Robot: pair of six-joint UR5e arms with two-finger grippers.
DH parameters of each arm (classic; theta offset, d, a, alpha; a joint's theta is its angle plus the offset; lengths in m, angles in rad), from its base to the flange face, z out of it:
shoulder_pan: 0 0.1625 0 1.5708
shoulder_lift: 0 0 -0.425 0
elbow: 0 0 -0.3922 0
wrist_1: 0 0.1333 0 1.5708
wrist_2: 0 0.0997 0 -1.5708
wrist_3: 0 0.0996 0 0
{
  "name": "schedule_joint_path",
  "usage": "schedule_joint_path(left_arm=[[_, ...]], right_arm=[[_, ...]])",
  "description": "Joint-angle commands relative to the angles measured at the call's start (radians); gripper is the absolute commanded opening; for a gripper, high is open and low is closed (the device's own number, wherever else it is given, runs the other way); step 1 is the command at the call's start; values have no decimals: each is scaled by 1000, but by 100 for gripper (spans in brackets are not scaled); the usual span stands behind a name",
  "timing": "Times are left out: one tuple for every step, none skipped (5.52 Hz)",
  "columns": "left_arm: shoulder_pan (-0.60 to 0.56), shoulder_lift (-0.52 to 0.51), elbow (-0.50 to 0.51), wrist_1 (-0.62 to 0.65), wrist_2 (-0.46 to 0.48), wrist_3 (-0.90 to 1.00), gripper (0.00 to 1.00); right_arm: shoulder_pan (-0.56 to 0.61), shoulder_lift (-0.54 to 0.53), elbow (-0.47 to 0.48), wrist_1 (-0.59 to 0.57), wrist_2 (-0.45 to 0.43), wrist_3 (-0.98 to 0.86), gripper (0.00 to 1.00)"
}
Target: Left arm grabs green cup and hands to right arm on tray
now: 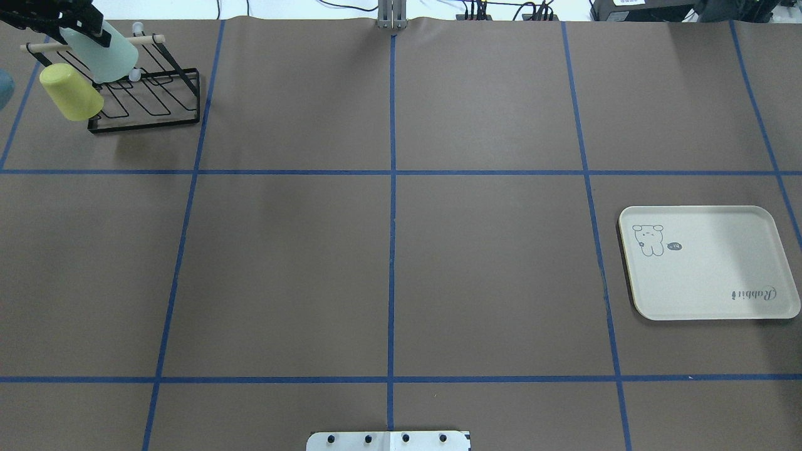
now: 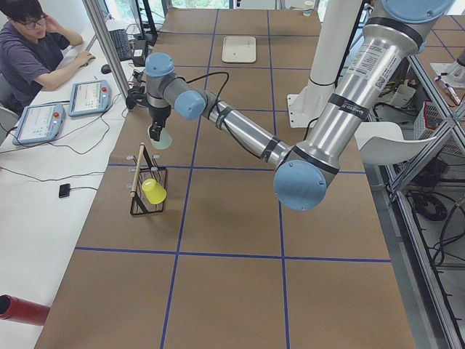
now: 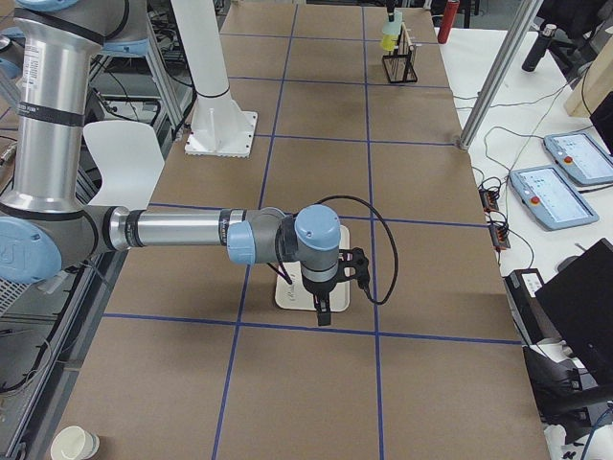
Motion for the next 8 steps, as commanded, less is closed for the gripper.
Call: schedule_joint_path(left_arm=[[5, 30, -48, 5, 2, -42, 4], [11, 30, -49, -86, 4, -174, 4], [32, 34, -45, -188, 4, -314, 4], [76, 36, -48, -281, 8, -460, 4], [89, 36, -51, -362, 5, -582, 4], [97, 36, -52, -504, 1, -807, 6], [138, 36, -49, -645, 2, -1025, 6], [190, 25, -51, -735, 5, -1170, 6]], right_arm=[[0, 2, 6, 5, 88, -2, 100], [0, 2, 11, 39, 158, 61, 100], [-9, 5, 14, 203, 160, 300, 100], [-76, 3, 14, 393, 163, 565, 100], [-150, 6, 14, 585, 160, 794, 100], [-197, 34, 13, 748, 162, 984, 100], [-243, 78, 13, 843, 160, 1179, 100], [-293, 125, 11, 907, 160, 1290, 100]])
